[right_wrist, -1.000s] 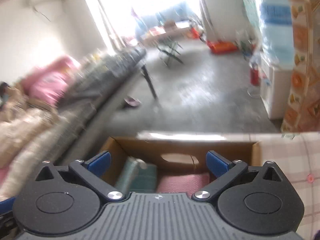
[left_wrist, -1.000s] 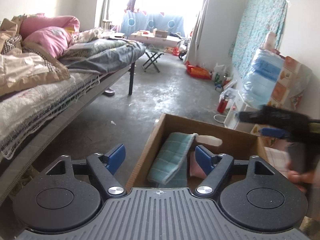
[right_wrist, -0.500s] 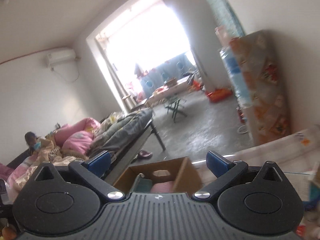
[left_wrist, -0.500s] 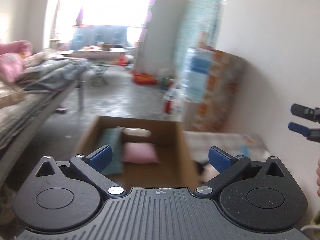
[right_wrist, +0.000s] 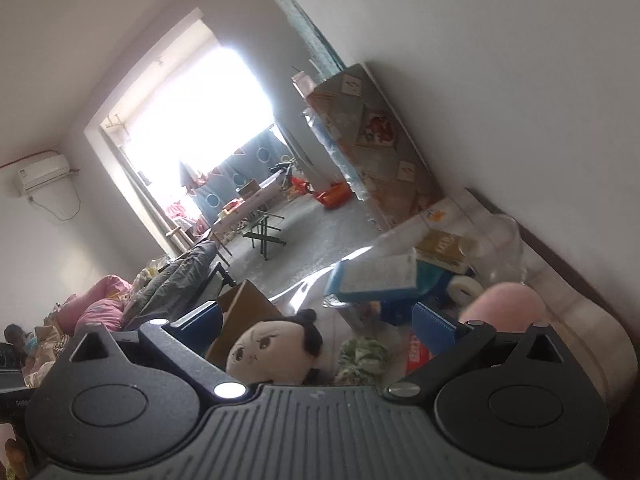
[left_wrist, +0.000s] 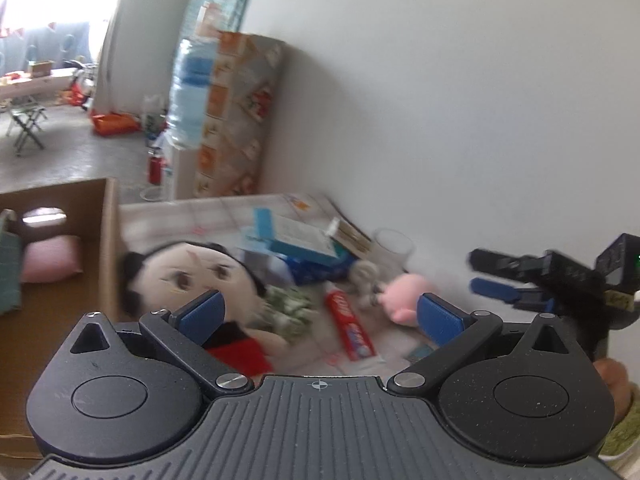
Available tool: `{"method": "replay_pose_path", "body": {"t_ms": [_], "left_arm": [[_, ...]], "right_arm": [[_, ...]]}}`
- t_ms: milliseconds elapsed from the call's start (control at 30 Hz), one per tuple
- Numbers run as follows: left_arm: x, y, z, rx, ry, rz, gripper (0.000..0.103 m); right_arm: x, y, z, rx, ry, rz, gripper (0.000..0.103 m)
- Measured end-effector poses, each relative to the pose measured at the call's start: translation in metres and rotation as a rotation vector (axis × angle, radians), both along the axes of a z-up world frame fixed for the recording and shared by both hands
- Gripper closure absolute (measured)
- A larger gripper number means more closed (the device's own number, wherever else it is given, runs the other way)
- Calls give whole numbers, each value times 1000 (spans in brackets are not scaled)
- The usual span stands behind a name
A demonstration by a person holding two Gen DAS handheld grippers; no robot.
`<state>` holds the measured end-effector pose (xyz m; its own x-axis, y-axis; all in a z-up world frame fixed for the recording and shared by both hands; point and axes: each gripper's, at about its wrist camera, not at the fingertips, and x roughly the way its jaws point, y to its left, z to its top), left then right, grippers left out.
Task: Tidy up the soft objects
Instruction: 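Grasp the red toothpaste tube with the left tool while the right tool grasps the pink plush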
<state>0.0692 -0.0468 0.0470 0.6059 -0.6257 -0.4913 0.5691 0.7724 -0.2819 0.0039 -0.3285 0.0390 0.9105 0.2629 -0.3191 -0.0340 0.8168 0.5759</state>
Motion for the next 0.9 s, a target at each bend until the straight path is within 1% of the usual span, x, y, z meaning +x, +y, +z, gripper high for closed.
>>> {"method": "replay_pose_path", "body": {"t_ms": [67,133,233,300,367,400,433,467,500,533,600,667,767,900], "left_arm": [[-2,-22,-12,18,13,-37,0],[1,-42,-23,74,1,-51,0],[9,-71,-39,184,-33,-27,3],[17,-84,-48,234,-29,-29,7],[28,-96,-60,265,-10,-42,9],[32,-101,-64,278,4,-40,14],[35,-106,-69,283,23,-45,17],[39,-111,-73,278,50,-64,21],[43,-115,-78,269,81,-87,21],[47,-120,-82,261,112,-103,23],[55,-131,-90,255,166,-118,33],[63,-143,-97,260,195,-124,37],[75,-160,-105,292,205,-123,39],[88,-183,-116,355,203,-107,39]], "right_arm": [[2,-5,-19,14,36,-10,11],[1,-11,-37,31,65,-13,24],[7,-13,-56,20,95,-3,33],[9,-11,-66,-9,104,8,38],[12,-10,-74,-24,109,14,43],[15,-10,-78,-22,112,15,49],[15,-12,-81,-17,115,17,54],[17,-15,-86,-12,120,18,56],[17,-18,-90,-11,125,11,58],[18,-20,-93,-10,127,1,59],[16,-29,-97,3,122,-24,59],[12,-37,-98,15,104,-51,59],[6,-49,-96,16,73,-88,59],[-2,-58,-88,-42,28,-140,56]]}}
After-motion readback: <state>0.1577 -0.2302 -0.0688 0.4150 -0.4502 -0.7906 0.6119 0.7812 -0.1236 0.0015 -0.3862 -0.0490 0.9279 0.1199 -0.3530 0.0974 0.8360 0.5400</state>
